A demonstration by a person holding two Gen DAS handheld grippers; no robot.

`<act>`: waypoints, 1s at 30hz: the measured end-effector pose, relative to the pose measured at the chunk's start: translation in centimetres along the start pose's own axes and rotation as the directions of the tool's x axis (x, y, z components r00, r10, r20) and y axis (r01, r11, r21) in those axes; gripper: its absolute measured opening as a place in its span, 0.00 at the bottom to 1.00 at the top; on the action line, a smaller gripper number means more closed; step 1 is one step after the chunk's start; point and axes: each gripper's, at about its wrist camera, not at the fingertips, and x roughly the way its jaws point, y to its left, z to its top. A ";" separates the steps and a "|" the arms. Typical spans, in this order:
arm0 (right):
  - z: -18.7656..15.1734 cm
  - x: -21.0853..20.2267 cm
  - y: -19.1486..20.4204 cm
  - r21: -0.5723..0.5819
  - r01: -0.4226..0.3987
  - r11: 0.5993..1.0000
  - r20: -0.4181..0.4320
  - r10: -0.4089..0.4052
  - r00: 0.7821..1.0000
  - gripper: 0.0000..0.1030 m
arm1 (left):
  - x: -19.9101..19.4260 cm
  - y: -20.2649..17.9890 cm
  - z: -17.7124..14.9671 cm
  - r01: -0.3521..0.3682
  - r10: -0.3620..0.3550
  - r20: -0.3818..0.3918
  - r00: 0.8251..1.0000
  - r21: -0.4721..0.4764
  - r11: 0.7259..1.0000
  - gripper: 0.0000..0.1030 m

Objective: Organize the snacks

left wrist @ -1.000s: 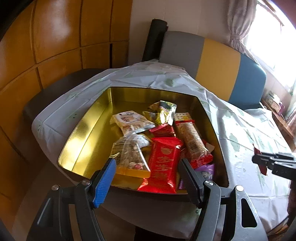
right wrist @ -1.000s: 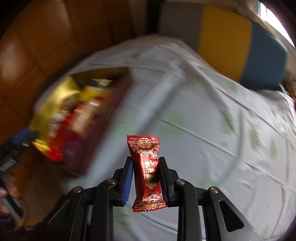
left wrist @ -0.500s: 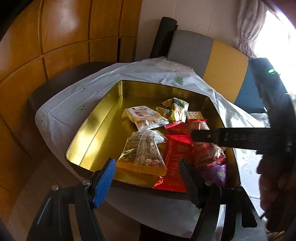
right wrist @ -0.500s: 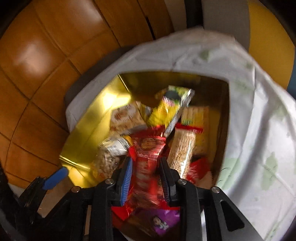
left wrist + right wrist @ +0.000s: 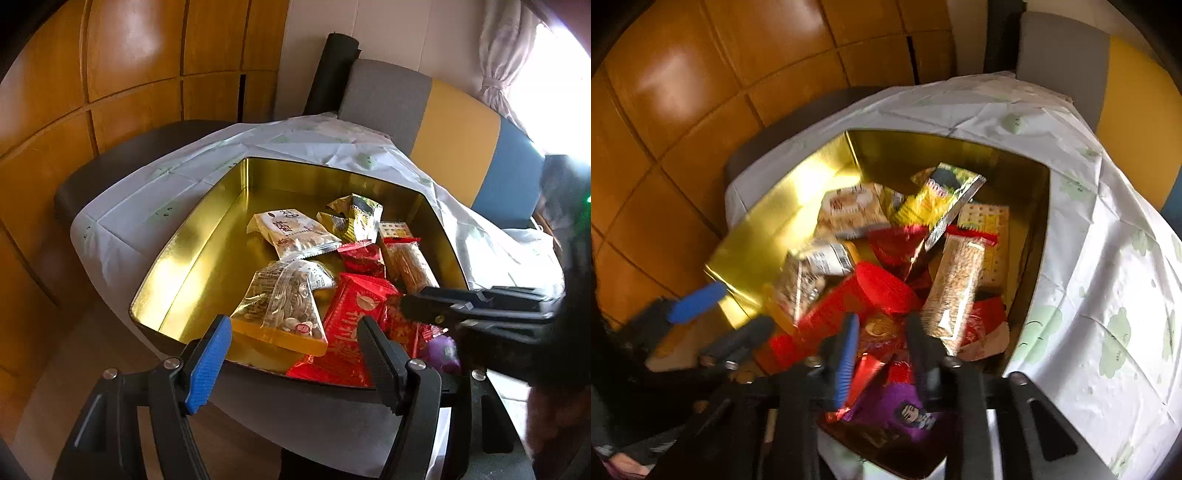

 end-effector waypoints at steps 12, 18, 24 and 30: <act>-1.7 -3.5 -0.3 0.098 0.060 0.993 0.126 -0.072 0.989 0.31 | -1.7 -0.6 0.1 -0.046 0.045 0.061 0.997 0.014 0.999 0.79; -4.5 -5.8 -0.1 0.174 0.175 0.969 0.199 -0.209 0.957 0.32 | -2.7 -1.4 -0.5 -0.059 0.057 0.085 0.995 0.024 0.998 0.90; -7.4 -7.6 -0.7 0.246 0.254 0.935 0.230 -0.311 0.922 0.36 | -3.7 -2.5 -1.3 -0.067 0.064 0.098 0.993 0.029 0.997 1.00; -8.5 -8.6 -0.7 0.260 0.290 0.921 0.248 -0.353 0.902 0.36 | -4.2 -3.9 -1.9 -0.112 0.106 0.090 0.990 0.067 0.991 1.00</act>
